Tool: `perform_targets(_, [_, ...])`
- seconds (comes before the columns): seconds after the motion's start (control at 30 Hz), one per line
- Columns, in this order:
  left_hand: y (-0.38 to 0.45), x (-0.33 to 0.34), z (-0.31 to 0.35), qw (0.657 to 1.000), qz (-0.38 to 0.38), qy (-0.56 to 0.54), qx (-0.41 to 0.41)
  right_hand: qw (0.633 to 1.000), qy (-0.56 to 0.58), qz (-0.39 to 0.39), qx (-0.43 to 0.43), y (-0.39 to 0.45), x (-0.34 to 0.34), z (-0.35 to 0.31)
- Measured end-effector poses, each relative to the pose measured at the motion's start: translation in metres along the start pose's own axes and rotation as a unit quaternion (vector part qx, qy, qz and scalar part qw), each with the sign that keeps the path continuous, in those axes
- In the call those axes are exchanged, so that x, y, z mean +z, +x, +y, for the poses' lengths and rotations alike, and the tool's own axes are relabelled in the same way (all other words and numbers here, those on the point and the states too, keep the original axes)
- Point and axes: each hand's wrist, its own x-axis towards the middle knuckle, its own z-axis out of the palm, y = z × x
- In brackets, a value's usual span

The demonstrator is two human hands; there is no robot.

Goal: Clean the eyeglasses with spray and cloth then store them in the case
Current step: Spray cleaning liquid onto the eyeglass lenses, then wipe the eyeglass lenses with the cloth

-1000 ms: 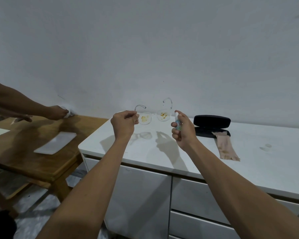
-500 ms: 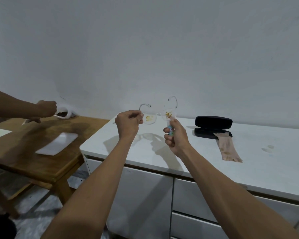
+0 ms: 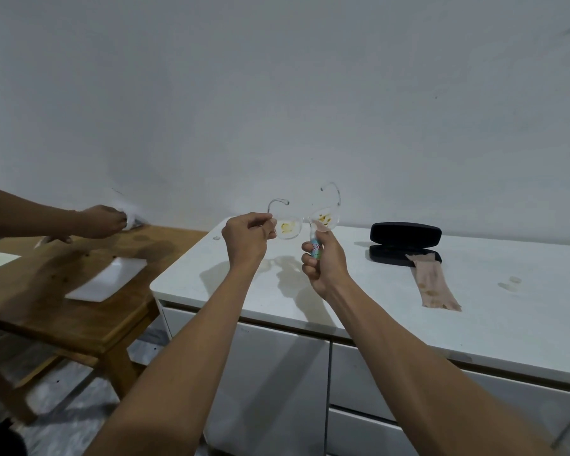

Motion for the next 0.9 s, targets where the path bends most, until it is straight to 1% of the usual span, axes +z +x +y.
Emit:
perform_targets(0.07, [-0.001,0.0,-0.003,1.0,0.001,-0.006,-0.008,0.999,-0.024,0.04,-0.022,0.003,-0.01,-0.006])
perform_targets(0.13, [-0.001,0.003,-0.007,1.0,0.002,-0.01,-0.015,0.992,-0.047,0.103,-0.052,0.007,-0.027,-0.017])
perform_targets(0.2, [-0.001,0.009,-0.011,1.0,0.003,-0.006,-0.018,0.977,-0.089,0.168,-0.095,0.011,-0.049,-0.034])
perform_targets(0.3, [-0.001,0.022,-0.015,1.0,0.002,-0.003,-0.016,0.948,-0.145,0.224,-0.174,0.009,-0.086,-0.064])
perform_targets(0.33, [-0.002,0.027,-0.016,1.0,0.002,-0.004,-0.015,0.93,-0.177,0.25,-0.201,0.007,-0.1,-0.076])
perform_targets(0.4, [-0.004,0.04,-0.017,1.0,0.0,-0.005,-0.014,0.877,-0.258,0.322,-0.246,0.0,-0.129,-0.102])
perform_targets(0.47, [-0.008,0.052,-0.019,1.0,-0.007,-0.002,-0.005,0.834,-0.304,0.369,-0.276,-0.011,-0.16,-0.126])
perform_targets(0.53, [-0.012,0.066,-0.021,1.0,-0.013,0.0,0.003,0.809,-0.319,0.397,-0.296,-0.022,-0.19,-0.146])
perform_targets(0.67, [-0.023,0.093,-0.023,0.999,-0.032,-0.002,0.007,0.771,-0.346,0.443,-0.3,-0.046,-0.24,-0.173])
perform_targets(0.83, [-0.036,0.117,-0.022,0.999,-0.047,-0.008,0.0,0.751,-0.368,0.471,-0.281,-0.072,-0.282,-0.182])
perform_targets(0.9, [-0.039,0.123,-0.023,0.999,-0.05,-0.008,-0.002,0.749,-0.376,0.471,-0.276,-0.078,-0.291,-0.18])
